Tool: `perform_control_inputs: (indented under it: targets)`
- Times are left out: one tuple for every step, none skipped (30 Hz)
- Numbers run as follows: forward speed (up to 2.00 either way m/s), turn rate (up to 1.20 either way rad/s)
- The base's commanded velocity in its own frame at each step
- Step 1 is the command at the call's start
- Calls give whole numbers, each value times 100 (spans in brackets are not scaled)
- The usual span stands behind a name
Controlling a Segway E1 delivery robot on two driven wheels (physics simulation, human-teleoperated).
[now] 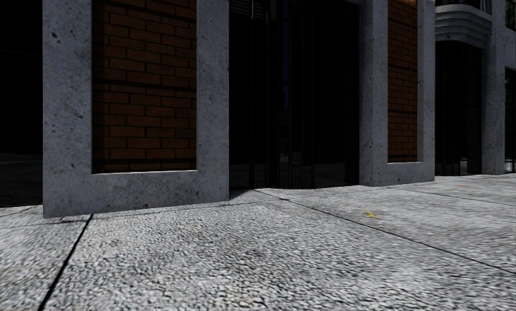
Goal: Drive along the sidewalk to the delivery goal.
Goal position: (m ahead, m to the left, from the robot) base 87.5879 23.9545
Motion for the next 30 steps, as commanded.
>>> perform_control_inputs:
  targets:
    - [0,0]
    - [0,0]
    - [0,0]
    - [0,0]
    - [0,0]
    - [0,0]
    - [0,0]
    - [0,0]
    - [0,0]
    - [0,0]
    - [0,0]
    - [0,0]
    - [0,0]
    - [0,0]
    - [0,0]
    - [0,0]
    - [0,0]
    - [0,0]
    - [0,0]
    - [0,0]
    - [0,0]
    - [0,0]
    - [0,0]
    - [0,0]
    - [0,0]
    - [0,0]
    - [0,0]
    - [0,0]
    - [0,0]
    - [0,0]
